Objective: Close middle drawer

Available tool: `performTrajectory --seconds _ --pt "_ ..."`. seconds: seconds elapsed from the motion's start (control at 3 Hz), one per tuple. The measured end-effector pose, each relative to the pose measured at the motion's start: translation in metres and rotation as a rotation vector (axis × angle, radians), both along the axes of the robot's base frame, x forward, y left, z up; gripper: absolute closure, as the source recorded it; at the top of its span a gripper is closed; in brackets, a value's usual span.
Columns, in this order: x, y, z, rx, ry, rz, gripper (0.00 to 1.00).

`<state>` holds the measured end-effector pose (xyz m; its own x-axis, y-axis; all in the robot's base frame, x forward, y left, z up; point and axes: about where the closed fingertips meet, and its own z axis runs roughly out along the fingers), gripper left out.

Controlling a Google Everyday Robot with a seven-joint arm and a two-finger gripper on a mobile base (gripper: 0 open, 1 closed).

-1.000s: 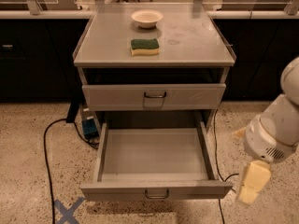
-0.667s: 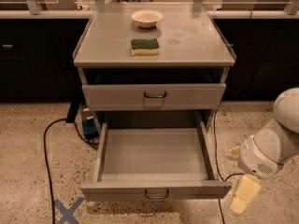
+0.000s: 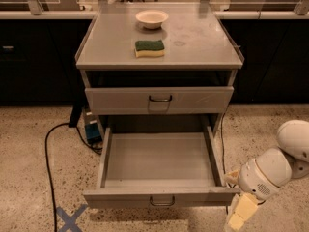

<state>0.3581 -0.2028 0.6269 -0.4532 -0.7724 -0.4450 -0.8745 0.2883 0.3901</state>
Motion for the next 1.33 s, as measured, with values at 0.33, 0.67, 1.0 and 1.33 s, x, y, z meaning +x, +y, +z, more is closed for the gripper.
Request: performTrajectory --seconds 0.33,0.67,1.0,1.33 --pt "0.0 0.0 0.0 0.0 0.0 0.0 0.0" --pt "-0.003 0.001 -0.013 0.008 0.015 0.0 0.0" --pt "0.009 0.017 -0.046 0.071 0.022 -0.001 0.0" --pt "0.022 0.044 -0.08 0.154 0.031 0.002 0.0"
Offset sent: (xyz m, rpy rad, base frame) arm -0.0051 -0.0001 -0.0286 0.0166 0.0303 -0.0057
